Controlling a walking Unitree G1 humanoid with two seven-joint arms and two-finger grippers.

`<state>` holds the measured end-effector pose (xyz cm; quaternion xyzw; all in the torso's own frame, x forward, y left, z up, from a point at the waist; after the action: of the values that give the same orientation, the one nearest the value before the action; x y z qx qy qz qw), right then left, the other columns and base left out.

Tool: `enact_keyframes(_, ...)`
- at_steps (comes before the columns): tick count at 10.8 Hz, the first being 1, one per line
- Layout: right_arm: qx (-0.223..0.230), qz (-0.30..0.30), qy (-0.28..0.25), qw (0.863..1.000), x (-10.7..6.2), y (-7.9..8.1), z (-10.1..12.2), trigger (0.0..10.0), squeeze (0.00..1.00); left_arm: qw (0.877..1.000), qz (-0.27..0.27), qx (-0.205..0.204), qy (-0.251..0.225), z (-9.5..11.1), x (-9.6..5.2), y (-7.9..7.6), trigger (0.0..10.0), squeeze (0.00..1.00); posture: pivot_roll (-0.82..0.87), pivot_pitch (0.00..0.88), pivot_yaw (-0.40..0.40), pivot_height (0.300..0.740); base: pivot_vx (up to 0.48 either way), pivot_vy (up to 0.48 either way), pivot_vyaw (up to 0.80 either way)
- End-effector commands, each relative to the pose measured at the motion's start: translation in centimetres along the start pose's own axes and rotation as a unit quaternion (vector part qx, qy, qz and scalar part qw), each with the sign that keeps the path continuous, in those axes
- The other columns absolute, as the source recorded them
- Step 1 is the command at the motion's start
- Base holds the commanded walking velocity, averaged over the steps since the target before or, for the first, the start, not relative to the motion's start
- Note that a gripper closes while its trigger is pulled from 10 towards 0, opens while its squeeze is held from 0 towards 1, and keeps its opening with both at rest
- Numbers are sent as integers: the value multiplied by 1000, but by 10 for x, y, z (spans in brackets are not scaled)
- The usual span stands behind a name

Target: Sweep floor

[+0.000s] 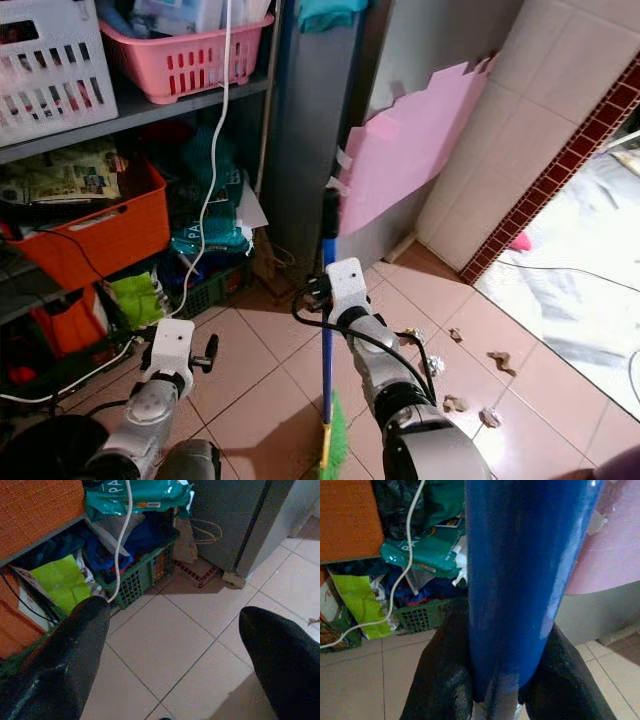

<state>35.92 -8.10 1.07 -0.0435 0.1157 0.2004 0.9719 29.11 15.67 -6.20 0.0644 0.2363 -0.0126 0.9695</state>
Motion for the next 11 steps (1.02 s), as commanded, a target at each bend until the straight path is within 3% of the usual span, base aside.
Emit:
enact_keyframes(1, 20, -31, -3, 999, -3, -13, -1, 10000, 0, 1000, -19, 12, 7, 0, 2, -7, 10000, 0, 102, 0, -74, 740, 0, 0, 0)
enact_keyframes(4, 39, -72, 19, 996, -14, -24, -21, 10000, 0, 997, -43, 42, 50, -19, 1, -8, 10000, 0, 48, 0, -2, 740, 0, 0, 0)
enact_keyframes(6, 47, -96, 22, 994, -17, -32, -25, 10000, 0, 997, -46, 50, 43, -11, 6, -6, 10000, 0, 18, 0, 36, 740, 0, 0, 0)
enact_keyframes(8, 57, -109, 11, 992, -19, -37, -22, 10000, 0, 998, -34, 33, 51, -9, 9, -4, 10000, 0, -1, 0, 54, 740, 0, 0, 0)
enact_keyframes(9, 52, -118, -15, 991, -19, -42, -12, 10000, 0, 1000, -5, -13, 14, 4, 11, 9, 10000, 0, 0, 0, 55, 740, 0, 0, 0)
enact_keyframes(11, 55, -118, -36, 991, -19, -46, -3, 10000, 0, 1000, 4, -26, 14, 4, 11, 18, 10000, 0, 4, 0, 52, 740, 0, 0, 0)
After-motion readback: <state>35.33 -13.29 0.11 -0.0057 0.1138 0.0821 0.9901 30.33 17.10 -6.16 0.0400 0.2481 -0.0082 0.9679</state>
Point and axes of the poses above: a point about 5 cm out from each wrist's last joint towards the gripper, its own x axis pointing out of the wrist towards the gripper, its own z axis along the axis of the wrist's last joint, y = z × x, the point moved 6 cm from there along x, pointing out of the wrist towards the gripper, and after that the axes turned 3 degrees about -x, right-handed, at the moved point
